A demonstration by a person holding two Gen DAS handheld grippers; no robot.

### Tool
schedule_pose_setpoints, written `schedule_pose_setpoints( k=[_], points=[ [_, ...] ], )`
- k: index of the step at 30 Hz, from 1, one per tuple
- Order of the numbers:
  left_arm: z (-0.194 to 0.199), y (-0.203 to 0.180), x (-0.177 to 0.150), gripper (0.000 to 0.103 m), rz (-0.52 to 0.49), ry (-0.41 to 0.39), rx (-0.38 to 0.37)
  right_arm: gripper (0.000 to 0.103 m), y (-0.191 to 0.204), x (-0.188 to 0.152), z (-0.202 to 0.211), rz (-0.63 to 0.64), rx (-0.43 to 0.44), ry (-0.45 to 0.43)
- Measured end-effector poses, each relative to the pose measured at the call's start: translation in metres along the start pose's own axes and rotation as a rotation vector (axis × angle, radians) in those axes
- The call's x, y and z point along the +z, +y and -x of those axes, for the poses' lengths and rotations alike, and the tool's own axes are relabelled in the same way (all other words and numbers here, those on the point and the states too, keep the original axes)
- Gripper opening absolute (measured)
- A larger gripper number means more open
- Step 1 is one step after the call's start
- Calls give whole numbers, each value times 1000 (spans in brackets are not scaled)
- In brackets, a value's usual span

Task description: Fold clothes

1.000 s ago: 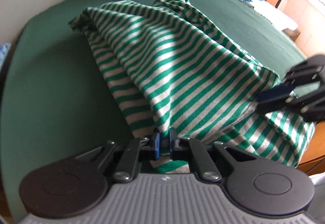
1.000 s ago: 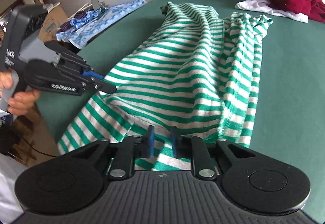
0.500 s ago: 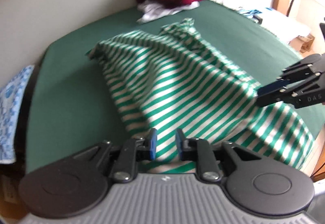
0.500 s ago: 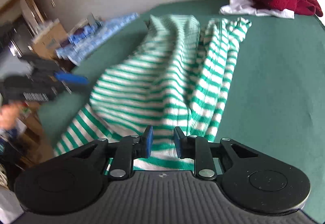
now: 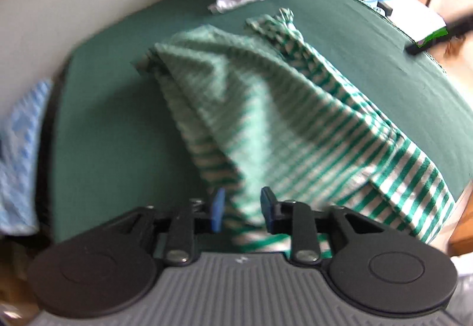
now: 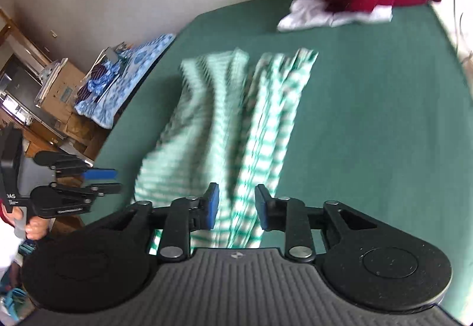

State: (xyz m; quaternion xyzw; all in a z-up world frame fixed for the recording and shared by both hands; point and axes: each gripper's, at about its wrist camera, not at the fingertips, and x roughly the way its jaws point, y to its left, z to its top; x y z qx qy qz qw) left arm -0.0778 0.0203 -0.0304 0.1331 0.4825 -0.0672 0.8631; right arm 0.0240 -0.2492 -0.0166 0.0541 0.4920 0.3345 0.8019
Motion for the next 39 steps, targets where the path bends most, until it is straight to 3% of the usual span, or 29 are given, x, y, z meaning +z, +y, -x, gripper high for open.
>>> schedule_pose_setpoints(
  k=[1,3,5,8,11,17,23,28,36,39],
  points=[
    [11,10,14,54,-24,-3,23,42,0,19,9,16,-20,11],
    [26,32,46,77,-54,-45,61,44,5,52,18,67,-39,21],
    [30,52,73,83,-78,-109,72,48,2,82,21,102,-45,23],
    [-6,81,99,82,-45,-137,5,58,-13,112,-9,53,-22,12],
    [-52,108,120,86,-11,-145,-61,59,-35,121,-57,-39,-42,31],
    [-164,152,126,85,101,-27,-170,58,-78,118,-127,-203,-32,85],
    [-196,164,129,91,181,-41,-265,58,-104,121,-155,-290,40,88],
    [-222,173,131,94,248,-52,-343,58,-115,138,-178,-270,98,157],
    [-239,177,129,95,302,-47,-393,59,-120,144,-203,-227,194,187],
    [-240,177,129,89,309,-47,-412,59,-121,143,-205,-224,228,178]
  ],
)
